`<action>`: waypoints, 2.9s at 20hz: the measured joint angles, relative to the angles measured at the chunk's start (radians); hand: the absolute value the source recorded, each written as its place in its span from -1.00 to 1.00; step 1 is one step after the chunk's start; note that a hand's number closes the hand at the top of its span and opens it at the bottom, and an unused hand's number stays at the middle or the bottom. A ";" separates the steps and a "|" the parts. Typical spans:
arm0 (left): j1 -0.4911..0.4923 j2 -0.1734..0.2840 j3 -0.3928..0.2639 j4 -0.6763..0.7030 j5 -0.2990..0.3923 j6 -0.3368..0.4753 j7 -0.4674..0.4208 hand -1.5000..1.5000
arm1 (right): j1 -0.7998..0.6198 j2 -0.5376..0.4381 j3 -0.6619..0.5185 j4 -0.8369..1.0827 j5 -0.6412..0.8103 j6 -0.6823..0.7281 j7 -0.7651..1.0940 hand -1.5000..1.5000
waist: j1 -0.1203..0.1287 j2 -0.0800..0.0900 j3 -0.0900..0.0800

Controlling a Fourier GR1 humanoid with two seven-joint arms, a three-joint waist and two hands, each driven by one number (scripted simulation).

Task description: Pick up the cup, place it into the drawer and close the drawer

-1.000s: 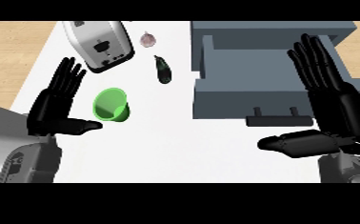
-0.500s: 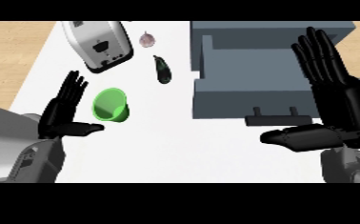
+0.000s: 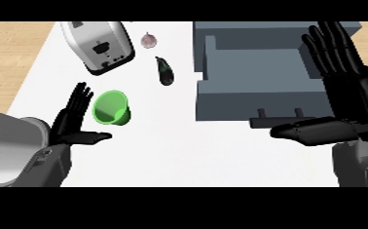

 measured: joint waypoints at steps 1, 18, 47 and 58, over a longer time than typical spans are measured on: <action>-0.014 -0.002 0.001 0.033 -0.008 0.007 -0.023 -1.00 | 0.012 0.000 -0.002 -0.009 -0.003 0.005 -0.004 -1.00 | -0.001 0.000 0.000; -0.089 -0.018 0.020 0.244 -0.054 0.060 -0.197 -1.00 | -0.015 -0.009 -0.014 0.010 -0.020 0.023 0.003 -1.00 | -0.024 0.011 -0.004; -0.085 -0.127 0.119 0.140 -0.002 0.263 -0.374 1.00 | 0.012 -0.028 -0.042 -0.009 -0.039 0.041 0.013 -1.00 | -0.014 0.006 -0.002; -0.225 -0.176 0.039 -0.041 -0.005 0.166 -0.261 1.00 | 0.033 -0.047 -0.068 -0.002 -0.035 0.048 0.007 -1.00 | 0.013 -0.009 0.002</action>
